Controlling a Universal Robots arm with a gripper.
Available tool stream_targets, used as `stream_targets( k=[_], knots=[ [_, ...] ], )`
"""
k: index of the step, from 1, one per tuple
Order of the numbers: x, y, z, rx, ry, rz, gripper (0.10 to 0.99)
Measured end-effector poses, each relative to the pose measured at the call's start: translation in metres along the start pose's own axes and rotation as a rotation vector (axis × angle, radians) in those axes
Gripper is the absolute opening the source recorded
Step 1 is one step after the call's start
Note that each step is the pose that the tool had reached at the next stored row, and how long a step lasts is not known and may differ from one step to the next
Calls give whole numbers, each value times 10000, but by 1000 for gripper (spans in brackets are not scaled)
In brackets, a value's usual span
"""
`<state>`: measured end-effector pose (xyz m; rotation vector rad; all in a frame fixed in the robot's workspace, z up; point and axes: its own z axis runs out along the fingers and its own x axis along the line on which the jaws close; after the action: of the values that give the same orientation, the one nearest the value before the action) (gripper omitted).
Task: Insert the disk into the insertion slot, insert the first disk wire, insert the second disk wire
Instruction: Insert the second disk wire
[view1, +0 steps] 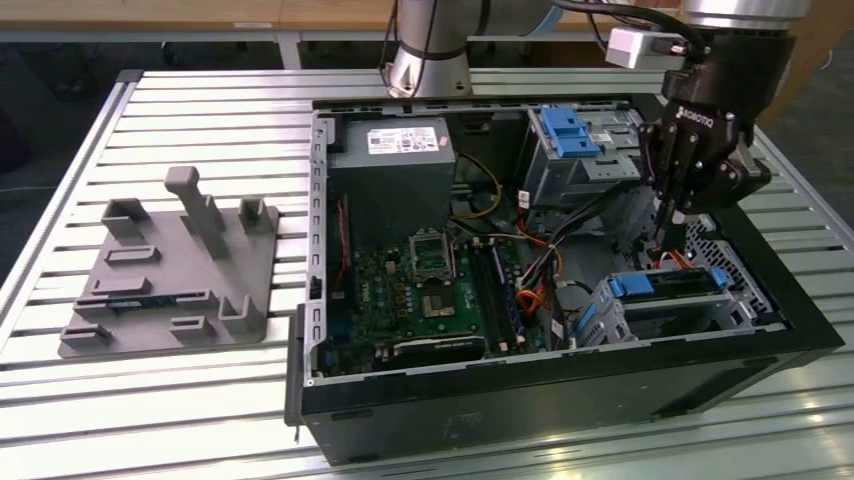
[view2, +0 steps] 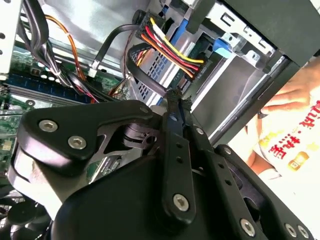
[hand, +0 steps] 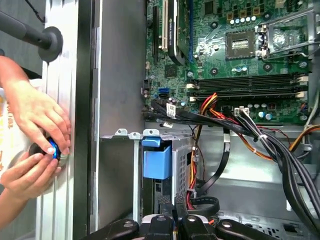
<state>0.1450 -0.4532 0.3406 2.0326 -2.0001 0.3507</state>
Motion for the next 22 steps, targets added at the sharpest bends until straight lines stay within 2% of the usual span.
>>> stream_targets(
  k=[5, 6, 7, 9, 13, 14, 20, 22],
  knots=[
    [46, 1, 10, 23, -776, -9, 145],
    [57, 1, 12, 26, -906, -10, 145],
    [71, 1, 15, 27, -984, -11, 145],
    [110, 2, 30, 28, -1044, -11, 145],
    [212, 4, 69, 29, -1069, -12, 145],
    [229, 4, 76, 30, -1114, -12, 145],
    [338, 6, 117, 37, -1485, -17, 145],
    [366, 6, 128, 45, -1700, -19, 145]
  ],
)
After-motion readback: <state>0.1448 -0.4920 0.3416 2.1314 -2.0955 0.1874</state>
